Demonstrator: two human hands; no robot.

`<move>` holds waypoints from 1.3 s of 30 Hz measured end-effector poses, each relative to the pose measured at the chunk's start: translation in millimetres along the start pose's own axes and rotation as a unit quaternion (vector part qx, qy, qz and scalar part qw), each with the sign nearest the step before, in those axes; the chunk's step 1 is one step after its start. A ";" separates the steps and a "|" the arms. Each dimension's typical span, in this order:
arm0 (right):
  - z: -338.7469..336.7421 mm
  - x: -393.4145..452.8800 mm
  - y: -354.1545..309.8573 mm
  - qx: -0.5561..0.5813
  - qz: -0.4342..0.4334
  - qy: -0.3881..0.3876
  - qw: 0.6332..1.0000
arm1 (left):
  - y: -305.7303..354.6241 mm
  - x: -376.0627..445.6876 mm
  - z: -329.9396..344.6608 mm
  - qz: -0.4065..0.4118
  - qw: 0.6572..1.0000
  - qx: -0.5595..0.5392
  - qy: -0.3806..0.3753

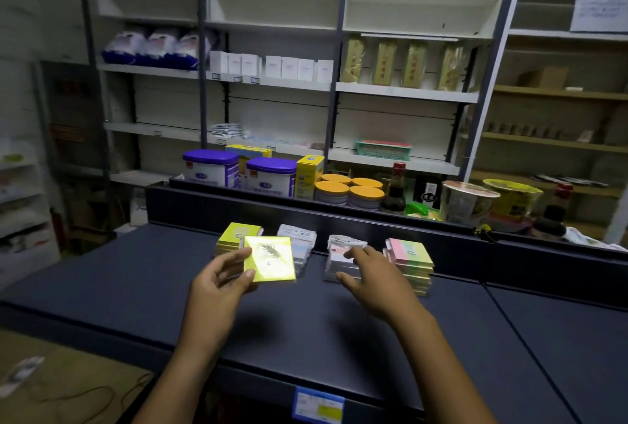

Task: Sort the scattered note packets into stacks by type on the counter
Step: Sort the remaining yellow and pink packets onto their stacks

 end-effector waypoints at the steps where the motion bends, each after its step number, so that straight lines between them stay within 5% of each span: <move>1: 3.3 4.0 -4.8 0.002 0.004 -0.002 1.000 | -1.1 6.1 -4.7 0.000 1.000 -0.001 0.001; 26: 81.0 116.0 -85.6 -0.009 0.039 0.035 0.999 | -83.5 218.3 -25.4 0.004 0.970 0.217 -0.107; 39: 96.1 126.3 -88.3 0.013 0.051 0.037 0.998 | -98.2 214.6 -20.7 0.113 0.898 0.397 -0.155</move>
Point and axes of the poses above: each hand's wrist, its own x-axis towards the middle knuckle, its own z-axis out of the palm, y = z × x, the point moved 9 cm from there along x, towards the middle knuckle, and after that the axes turned 10 degrees about y, right-handed, at the moved point
